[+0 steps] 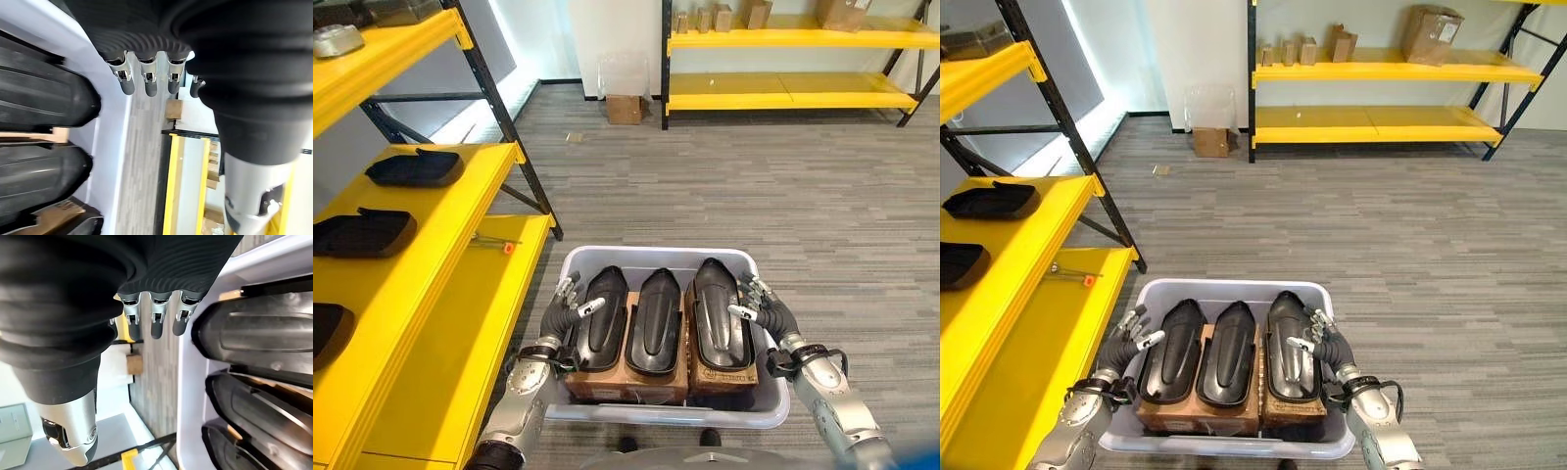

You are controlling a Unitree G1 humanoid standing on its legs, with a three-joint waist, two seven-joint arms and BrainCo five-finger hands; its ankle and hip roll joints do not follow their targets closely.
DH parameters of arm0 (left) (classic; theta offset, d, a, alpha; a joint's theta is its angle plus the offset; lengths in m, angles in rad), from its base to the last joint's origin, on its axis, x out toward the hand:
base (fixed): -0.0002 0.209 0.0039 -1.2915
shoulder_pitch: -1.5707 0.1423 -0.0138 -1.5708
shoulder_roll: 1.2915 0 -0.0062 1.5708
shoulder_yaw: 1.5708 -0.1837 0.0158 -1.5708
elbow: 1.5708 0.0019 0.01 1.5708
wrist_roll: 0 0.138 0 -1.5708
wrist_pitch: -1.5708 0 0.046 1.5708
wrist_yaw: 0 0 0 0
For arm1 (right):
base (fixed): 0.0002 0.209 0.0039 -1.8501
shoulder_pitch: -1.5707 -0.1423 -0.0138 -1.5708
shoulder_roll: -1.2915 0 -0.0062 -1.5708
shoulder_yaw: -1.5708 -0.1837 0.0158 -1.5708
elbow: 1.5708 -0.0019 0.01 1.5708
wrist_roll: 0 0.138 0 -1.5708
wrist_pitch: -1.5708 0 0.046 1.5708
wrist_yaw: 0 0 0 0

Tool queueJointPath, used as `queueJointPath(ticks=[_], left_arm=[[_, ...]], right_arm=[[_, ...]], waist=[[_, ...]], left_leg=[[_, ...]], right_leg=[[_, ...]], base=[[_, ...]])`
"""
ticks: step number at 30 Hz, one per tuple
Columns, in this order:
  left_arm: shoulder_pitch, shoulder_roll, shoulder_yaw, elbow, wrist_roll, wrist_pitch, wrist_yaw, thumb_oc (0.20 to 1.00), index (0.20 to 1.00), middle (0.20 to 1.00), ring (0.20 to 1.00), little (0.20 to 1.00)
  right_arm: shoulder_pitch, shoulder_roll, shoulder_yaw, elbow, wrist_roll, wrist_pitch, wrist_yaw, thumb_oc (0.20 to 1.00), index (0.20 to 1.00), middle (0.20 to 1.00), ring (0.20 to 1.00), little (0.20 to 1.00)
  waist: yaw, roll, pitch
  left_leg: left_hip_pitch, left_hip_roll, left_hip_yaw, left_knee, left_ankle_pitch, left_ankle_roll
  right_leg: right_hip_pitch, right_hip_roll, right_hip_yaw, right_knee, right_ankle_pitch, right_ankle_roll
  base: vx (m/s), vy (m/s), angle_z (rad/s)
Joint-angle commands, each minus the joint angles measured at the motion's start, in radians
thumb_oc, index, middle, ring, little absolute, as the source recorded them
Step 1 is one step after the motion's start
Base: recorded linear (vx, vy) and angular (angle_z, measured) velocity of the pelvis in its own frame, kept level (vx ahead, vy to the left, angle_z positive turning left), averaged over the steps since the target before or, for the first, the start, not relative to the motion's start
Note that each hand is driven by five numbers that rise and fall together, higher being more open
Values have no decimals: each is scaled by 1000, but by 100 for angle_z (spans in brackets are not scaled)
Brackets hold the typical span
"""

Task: Move parts from the plastic box to the shelf.

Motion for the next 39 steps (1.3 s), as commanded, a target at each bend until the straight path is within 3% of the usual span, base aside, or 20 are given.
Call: queueJointPath(ticks=[1, 5, 11, 16, 25, 39], left_arm=[[-121, 86, -8, -67, 77, -92, 41, 1000, 1000, 1000, 1000, 1000], [-189, 89, -19, -96, 93, -119, 83, 1000, 1000, 1000, 1000, 1000], [-305, 69, -11, -181, 96, -166, 182, 1000, 1000, 1000, 1000, 1000], [-307, 73, -23, -209, 99, -167, 197, 1000, 1000, 1000, 1000, 1000], [-287, 88, -45, -231, 86, -169, 186, 1000, 1000, 1000, 1000, 1000], [-290, 89, -78, -240, 66, -173, 191, 1000, 1000, 1000, 1000, 1000]], right_arm=[[-121, -4, -52, -29, -38, -83, -80, 1000, 1000, 1000, 1000, 1000], [-199, -12, -44, -25, -48, -97, -119, 1000, 1000, 1000, 1000, 1000], [-373, -19, -71, 17, -136, -131, -284, 1000, 1000, 1000, 1000, 1000], [-397, -38, -112, 25, -222, -130, -364, 1000, 1000, 1000, 1000, 1000], [-382, -54, -152, 16, -293, -134, -420, 1000, 1000, 1000, 1000, 1000], [-422, -28, -65, 77, -274, -117, -401, 1000, 1000, 1000, 1000, 1000]], waist=[[4, -41, 47], [-4, -28, 107], [-5, -22, 235], [-4, -15, 281], [-5, -9, 297], [6, -2, 311]], left_leg=[[-67, 89, -21, 27, 1, -80], [-149, 86, -20, 27, 24, -87], [-278, 72, -10, 74, 26, -83], [-315, 64, -11, 97, 21, -79], [-337, 59, -15, 103, 22, -79], [-358, 56, -20, 105, 27, -78]], right_leg=[[-27, -164, -1, 46, 7, 124], [-115, -169, 4, 49, 26, 122], [-240, -186, 28, 67, 59, 121], [-272, -195, 32, 73, 66, 119], [-289, -197, 29, 72, 66, 119], [-306, -198, 21, 76, 67, 117]], base=[[-130, -8, 1], [-156, 13, 5], [-92, 9, -7], [-26, 0, -3], [0, 0, 0], [0, -1, 0]])
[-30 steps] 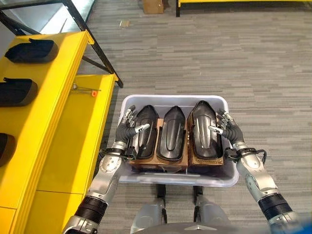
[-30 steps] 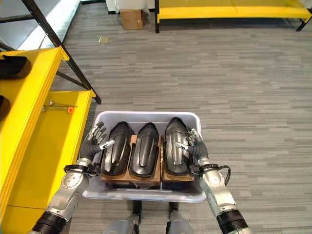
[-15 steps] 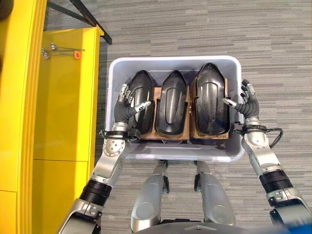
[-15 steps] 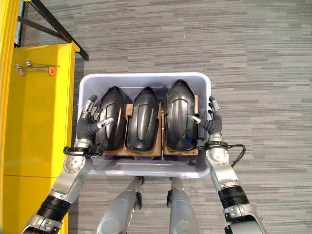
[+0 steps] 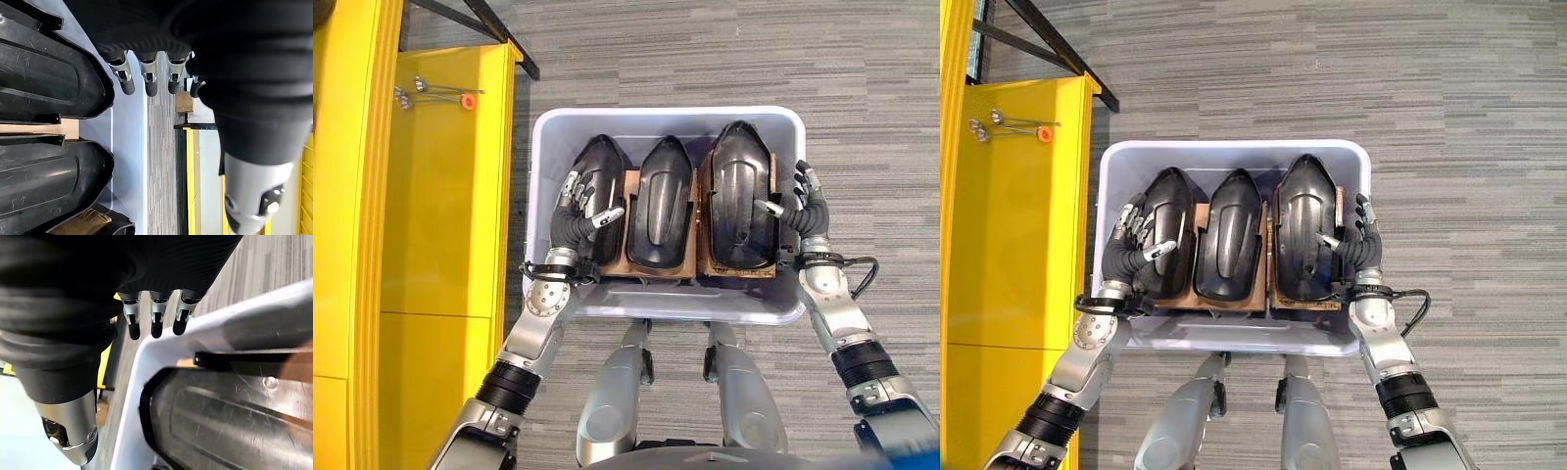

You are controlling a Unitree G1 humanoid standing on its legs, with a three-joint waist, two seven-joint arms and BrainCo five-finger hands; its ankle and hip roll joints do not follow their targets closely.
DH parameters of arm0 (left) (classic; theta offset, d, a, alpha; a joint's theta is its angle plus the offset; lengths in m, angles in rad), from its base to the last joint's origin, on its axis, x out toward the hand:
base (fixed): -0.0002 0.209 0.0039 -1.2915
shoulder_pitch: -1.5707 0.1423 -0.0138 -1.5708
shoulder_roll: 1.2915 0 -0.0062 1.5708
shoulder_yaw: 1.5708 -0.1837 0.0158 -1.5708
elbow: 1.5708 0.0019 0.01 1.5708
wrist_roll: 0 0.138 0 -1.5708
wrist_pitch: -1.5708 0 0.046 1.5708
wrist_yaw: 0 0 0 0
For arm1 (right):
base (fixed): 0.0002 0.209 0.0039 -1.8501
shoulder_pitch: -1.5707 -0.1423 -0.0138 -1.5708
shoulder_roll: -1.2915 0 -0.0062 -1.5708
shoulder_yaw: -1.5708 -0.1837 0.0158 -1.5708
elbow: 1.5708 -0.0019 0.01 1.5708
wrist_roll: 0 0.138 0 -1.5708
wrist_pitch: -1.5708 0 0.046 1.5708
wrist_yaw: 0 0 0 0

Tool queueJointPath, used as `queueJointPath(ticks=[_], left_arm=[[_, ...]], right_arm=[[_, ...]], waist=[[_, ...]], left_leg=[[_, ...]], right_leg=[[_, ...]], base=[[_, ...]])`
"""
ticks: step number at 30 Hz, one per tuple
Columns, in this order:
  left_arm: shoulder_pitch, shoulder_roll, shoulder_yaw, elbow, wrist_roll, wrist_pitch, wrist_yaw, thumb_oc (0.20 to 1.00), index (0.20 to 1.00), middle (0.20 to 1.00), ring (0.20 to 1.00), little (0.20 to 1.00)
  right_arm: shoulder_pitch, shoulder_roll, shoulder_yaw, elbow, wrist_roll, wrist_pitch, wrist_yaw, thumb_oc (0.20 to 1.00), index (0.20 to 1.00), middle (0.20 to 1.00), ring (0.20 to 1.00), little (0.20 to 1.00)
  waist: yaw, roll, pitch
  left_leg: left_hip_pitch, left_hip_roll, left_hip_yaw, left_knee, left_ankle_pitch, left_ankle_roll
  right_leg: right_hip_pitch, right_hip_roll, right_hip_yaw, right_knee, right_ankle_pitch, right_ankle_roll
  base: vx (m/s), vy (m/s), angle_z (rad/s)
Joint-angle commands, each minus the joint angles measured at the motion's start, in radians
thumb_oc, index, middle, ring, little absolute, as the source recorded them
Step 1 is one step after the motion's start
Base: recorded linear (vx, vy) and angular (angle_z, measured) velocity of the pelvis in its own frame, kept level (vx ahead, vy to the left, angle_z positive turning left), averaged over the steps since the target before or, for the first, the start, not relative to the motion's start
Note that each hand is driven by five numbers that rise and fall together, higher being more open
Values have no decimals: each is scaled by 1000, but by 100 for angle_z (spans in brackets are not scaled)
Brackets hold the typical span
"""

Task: Move parts from the plastic box to the shelf.

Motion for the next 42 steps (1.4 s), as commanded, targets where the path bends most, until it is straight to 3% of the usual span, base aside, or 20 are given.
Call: queueJointPath(ticks=[1, 8, 16, 42], left_arm=[[13, 48, -10, -86, -10, -70, 1, 1000, 1000, 1000, 1000, 1000], [0, 53, -30, -92, -8, -69, 7, 1000, 1000, 1000, 1000, 1000], [3, 60, -48, -103, -27, -74, 9, 1000, 1000, 1000, 1000, 1000], [-16, 68, -97, -124, -56, -78, 23, 1000, 1000, 1000, 1000, 1000]], right_arm=[[-17, 5, 11, -6, -2, -41, 6, 1000, 1000, 1000, 1000, 1000], [-20, 4, 25, -14, -10, -39, -4, 1000, 1000, 1000, 1000, 1000], [-34, 9, 6, 69, 3, -33, -50, 1000, 1000, 1000, 1000, 1000], [-154, 43, 82, 347, 74, 2, -64, 1000, 1000, 1000, 1000, 1000]], waist=[[2, -47, -61], [2, -46, -58], [4, -39, -50], [29, -9, -20]], left_leg=[[-47, 62, -23, 85, -52, -73], [-57, 60, -28, 86, -54, -73], [-76, 55, -27, 91, -56, -70], [-108, 48, -26, 91, -54, -66]], right_leg=[[-4, -193, 19, 75, -23, 134], [-10, -191, 17, 74, -23, 134], [-31, -192, 20, 77, -20, 135], [-70, -188, 22, 94, -23, 132]], base=[[0, 0, 0], [2, 0, 1], [0, 0, 0], [0, 0, 0]])
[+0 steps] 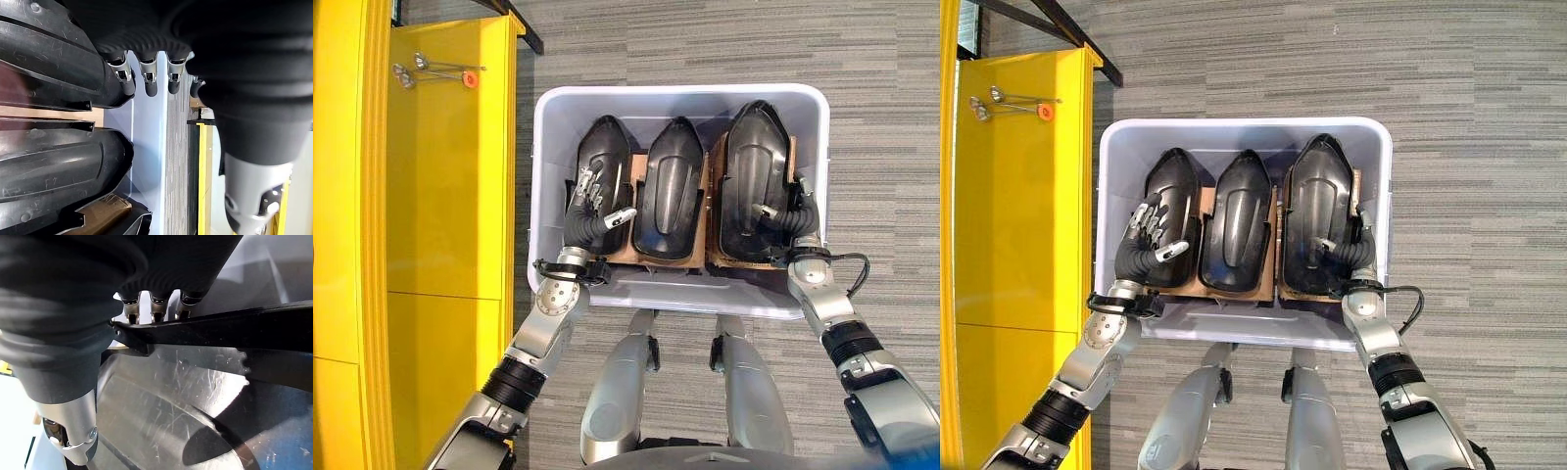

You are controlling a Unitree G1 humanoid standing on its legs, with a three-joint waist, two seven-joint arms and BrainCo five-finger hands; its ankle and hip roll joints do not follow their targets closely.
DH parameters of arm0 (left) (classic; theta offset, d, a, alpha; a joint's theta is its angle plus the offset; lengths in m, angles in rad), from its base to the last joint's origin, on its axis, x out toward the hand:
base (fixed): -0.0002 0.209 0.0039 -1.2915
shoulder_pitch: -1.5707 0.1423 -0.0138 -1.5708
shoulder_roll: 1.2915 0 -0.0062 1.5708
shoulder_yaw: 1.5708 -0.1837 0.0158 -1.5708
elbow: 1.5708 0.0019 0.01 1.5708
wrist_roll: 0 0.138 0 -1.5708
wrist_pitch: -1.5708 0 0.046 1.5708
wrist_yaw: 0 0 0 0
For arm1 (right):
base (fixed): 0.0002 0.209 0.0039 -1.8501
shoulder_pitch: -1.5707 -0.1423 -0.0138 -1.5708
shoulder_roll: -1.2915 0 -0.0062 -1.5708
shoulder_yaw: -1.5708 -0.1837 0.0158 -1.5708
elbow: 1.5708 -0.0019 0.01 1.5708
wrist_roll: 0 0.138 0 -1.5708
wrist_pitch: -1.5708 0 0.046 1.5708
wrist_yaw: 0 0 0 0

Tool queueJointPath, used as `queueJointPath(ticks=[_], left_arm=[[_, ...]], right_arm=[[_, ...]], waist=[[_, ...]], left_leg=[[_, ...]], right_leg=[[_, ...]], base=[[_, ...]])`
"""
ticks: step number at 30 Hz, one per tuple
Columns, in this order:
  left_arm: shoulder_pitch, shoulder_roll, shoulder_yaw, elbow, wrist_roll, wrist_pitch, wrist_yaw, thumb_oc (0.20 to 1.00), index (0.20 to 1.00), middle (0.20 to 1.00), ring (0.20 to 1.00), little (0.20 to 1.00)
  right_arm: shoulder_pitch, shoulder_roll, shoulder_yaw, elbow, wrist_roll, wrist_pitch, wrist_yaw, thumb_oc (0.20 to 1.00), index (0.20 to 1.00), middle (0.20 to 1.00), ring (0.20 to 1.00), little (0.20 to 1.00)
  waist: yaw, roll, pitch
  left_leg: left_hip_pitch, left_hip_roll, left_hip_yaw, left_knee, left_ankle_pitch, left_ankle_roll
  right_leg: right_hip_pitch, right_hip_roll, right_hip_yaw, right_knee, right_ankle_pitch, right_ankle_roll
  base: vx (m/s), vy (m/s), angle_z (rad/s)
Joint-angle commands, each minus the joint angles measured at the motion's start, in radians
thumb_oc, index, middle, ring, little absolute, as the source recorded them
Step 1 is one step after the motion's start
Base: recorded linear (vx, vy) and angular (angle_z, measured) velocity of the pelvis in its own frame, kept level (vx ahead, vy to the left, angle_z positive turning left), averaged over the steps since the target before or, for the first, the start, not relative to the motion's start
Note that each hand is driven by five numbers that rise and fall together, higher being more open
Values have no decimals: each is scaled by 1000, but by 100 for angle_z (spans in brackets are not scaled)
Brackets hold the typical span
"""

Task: Move parts from the plastic box to the shelf.

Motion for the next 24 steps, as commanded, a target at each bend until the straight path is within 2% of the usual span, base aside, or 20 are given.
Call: queueJointPath(ticks=[1, 14, 23, 24], left_arm=[[16, 55, -11, -117, -1, -61, 16, 1000, 1000, 1000, 1000, 1000], [5, 52, -35, -124, -20, -58, 13, 1000, 1000, 1000, 1000, 1000], [-3, 51, -47, -126, -30, -55, 12, 1000, 1000, 1000, 1000, 1000], [-5, 54, -48, -130, -32, -53, 10, 1000, 1000, 1000, 1000, 1000]], right_arm=[[-24, 37, 27, 63, 62, 0, 8, 1000, 1000, 1000, 1000, 1000], [-123, 49, 38, 286, 155, 22, 18, 1000, 1000, 1000, 1000, 1000], [-175, 52, 69, 400, 160, 49, 37, 1000, 1000, 1000, 1000, 1000], [-197, 50, 93, 469, 143, 73, 61, 200, 200, 200, 200, 200]], waist=[[7, -40, -36], [21, -30, -27], [29, -29, -19], [34, -27, -18]], left_leg=[[-32, 49, -20, 86, -61, -65], [-37, 47, -21, 83, -61, -66], [-38, 47, -21, 81, -58, -65], [-40, 47, -20, 79, -57, -66]], right_leg=[[0, -187, 26, 94, -32, 134], [-7, -185, 22, 100, -36, 132], [-11, -181, 24, 104, -36, 131], [-11, -180, 21, 103, -37, 130]], base=[[0, 0, 0], [0, 0, 0], [0, 0, 0], [0, 0, 0]])
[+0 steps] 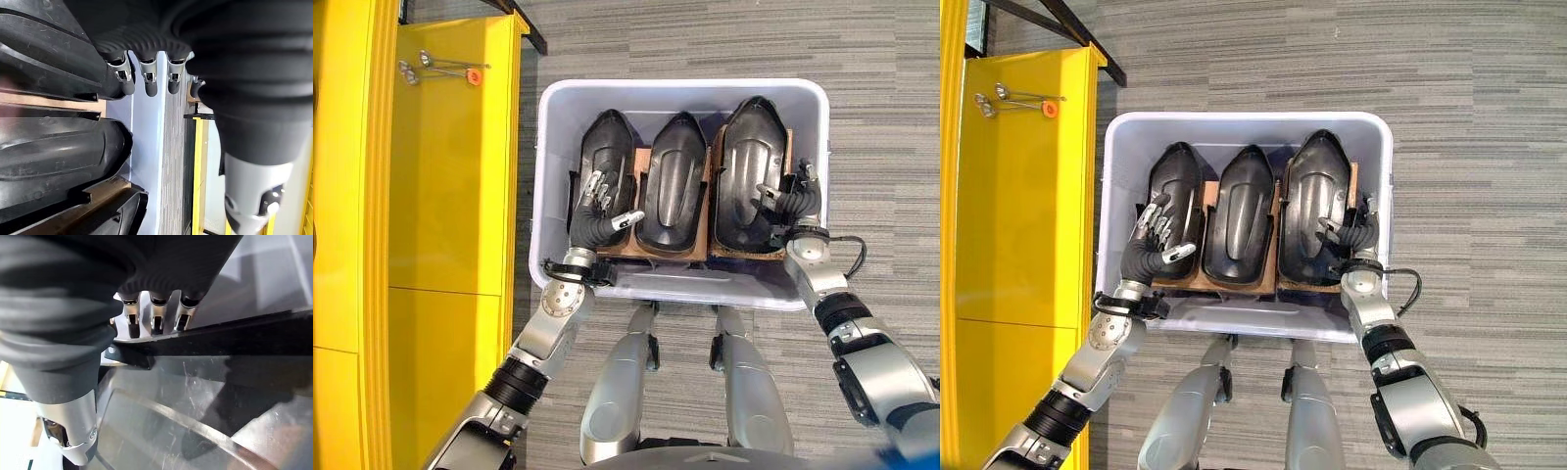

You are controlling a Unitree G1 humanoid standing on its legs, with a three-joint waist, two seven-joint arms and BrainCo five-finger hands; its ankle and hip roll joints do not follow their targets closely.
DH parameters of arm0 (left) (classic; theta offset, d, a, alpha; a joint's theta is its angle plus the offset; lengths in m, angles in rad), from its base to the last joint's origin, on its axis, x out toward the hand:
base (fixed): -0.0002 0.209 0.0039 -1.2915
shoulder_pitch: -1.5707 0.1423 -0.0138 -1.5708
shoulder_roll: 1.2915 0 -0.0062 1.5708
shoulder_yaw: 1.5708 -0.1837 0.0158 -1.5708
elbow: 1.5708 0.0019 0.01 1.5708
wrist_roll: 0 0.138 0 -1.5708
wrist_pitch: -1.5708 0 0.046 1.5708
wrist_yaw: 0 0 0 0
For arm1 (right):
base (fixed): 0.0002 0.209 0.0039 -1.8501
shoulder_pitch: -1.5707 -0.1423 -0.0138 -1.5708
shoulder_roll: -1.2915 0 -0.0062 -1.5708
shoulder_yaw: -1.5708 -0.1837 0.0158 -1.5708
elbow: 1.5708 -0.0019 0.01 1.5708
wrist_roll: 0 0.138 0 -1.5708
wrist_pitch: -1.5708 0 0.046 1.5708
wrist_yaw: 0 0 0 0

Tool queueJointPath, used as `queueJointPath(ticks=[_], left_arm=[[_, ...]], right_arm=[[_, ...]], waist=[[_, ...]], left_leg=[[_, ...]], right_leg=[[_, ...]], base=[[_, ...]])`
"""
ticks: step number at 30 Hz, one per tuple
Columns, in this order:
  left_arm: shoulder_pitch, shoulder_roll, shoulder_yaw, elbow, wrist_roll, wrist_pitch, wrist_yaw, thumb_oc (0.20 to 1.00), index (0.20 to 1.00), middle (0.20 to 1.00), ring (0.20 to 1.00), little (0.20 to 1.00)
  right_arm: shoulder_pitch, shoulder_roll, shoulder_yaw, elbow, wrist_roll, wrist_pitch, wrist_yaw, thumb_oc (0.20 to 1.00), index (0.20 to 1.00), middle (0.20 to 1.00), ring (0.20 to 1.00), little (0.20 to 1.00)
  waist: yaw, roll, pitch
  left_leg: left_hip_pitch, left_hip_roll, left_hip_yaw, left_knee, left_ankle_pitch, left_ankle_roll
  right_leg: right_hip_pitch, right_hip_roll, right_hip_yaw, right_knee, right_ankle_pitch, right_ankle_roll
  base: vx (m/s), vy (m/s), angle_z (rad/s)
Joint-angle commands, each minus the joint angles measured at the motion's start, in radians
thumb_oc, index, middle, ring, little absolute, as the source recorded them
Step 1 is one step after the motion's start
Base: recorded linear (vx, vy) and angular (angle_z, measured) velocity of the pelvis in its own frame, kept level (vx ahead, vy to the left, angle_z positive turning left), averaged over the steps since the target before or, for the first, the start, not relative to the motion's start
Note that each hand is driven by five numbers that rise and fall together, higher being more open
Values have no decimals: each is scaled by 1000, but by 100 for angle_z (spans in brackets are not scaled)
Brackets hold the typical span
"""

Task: Move parts from the plastic box to the shelf.

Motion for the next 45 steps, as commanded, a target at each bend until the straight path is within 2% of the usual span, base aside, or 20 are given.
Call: queueJointPath(ticks=[1, 6, 7, 16, 20, 22, 23, 24, 25, 26, 34, 45], left_arm=[[-5, 51, -7, -109, -28, -53, 10, 1000, 1000, 1000, 1000, 1000], [-6, 55, -2, -110, -28, -46, 5, 1000, 1000, 1000, 1000, 1000], [-12, 53, 1, -109, -29, -43, 2, 1000, 1000, 1000, 1000, 1000], [-12, 49, 8, -109, -31, -41, 0, 1000, 1000, 1000, 1000, 1000], [-7, 53, 16, -105, -31, -39, -1, 1000, 1000, 1000, 1000, 1000], [2, 57, 31, -98, -27, -39, 3, 1000, 1000, 1000, 1000, 1000], [2, 57, 31, -98, -27, -39, 3, 1000, 1000, 1000, 1000, 1000], [9, 61, 41, -95, -24, -40, 6, 1000, 1000, 1000, 1000, 1000], [10, 61, 40, -95, -24, -40, 6, 1000, 1000, 1000, 1000, 1000], [19, 61, 50, -90, -23, -38, 6, 1000, 1000, 1000, 1000, 1000], [64, 73, 68, -88, -36, -31, -14, 1000, 1000, 1000, 1000, 1000], [170, 91, 105, -83, -47, -7, -72, 1000, 1000, 1000, 1000, 1000]], right_arm=[[12, 39, 61, 186, 35, 105, 70, 200, 200, 200, 200, 200], [-16, 31, 114, 248, -25, 144, 110, 200, 200, 200, 200, 200], [-28, 27, 147, 278, -82, 162, 118, 200, 200, 200, 200, 200], [-42, 27, 179, 299, -160, 185, 120, 200, 200, 200, 200, 200], [-34, 18, 173, 241, -165, 181, 108, 200, 200, 200, 200, 200], [-2, 5, 163, 107, -168, 168, 92, 200, 200, 200, 200, 200], [0, 4, 162, 105, -168, 170, 92, 200, 200, 200, 200, 200], [30, -7, 153, -6, -169, 158, 82, 200, 200, 200, 200, 200], [34, -7, 152, -11, -170, 160, 82, 200, 200, 200, 200, 200], [77, -18, 134, -126, -174, 150, 78, 200, 200, 200, 200, 200], [195, -33, 53, -429, -204, 116, 58, 200, 200, 200, 200, 200], [288, -2, 9, -671, -199, 62, 78, 200, 200, 200, 200, 200]], waist=[[32, -24, -15], [32, -29, -12], [33, -32, -11], [33, -41, -19], [31, -49, -27], [22, -59, -39], [22, -59, -39], [15, -66, -46], [16, -66, -47], [8, -75, -56], [-2, -91, -103], [-10, -113, -198]], left_leg=[[-22, 48, -15, 78, -82, -64], [-24, 49, -17, 75, -79, -65], [-26, 50, -21, 75, -79, -65], [-7, 53, -24, 64, -79, -64], [9, 55, -27, 55, -77, -65], [23, 60, -25, 53, -80, -66], [24, 60, -25, 53, -80, -66], [31, 63, -25, 52, -81, -67], [32, 63, -24, 51, -81, -67], [41, 66, -24, 52, -84, -68], [85, 77, -26, 48, -91, -71], [190, 93, -11, 8, -89, -76]], right_leg=[[6, -179, 22, 98, -55, 133], [5, -176, 19, 98, -54, 133], [6, -174, 19, 97, -55, 132], [21, -169, 16, 97, -61, 132], [33, -166, 14, 94, -61, 131], [41, -162, 16, 94, -63, 131], [42, -162, 16, 94, -63, 131], [46, -161, 18, 93, -64, 131], [47, -161, 18, 93, -64, 131], [54, -159, 20, 93, -66, 130], [95, -158, 19, 86, -72, 131], [179, -143, 21, 55, -79, 135]], base=[[0, 0, 0], [2, -2, 1], [9, -11, 5], [0, -1, 2], [-4, 1, 3], [0, 0, 0], [0, 0, 0], [0, 0, 0], [0, 0, 0], [3, -11, -5], [-2, -13, -2], [11, -18, -4]])
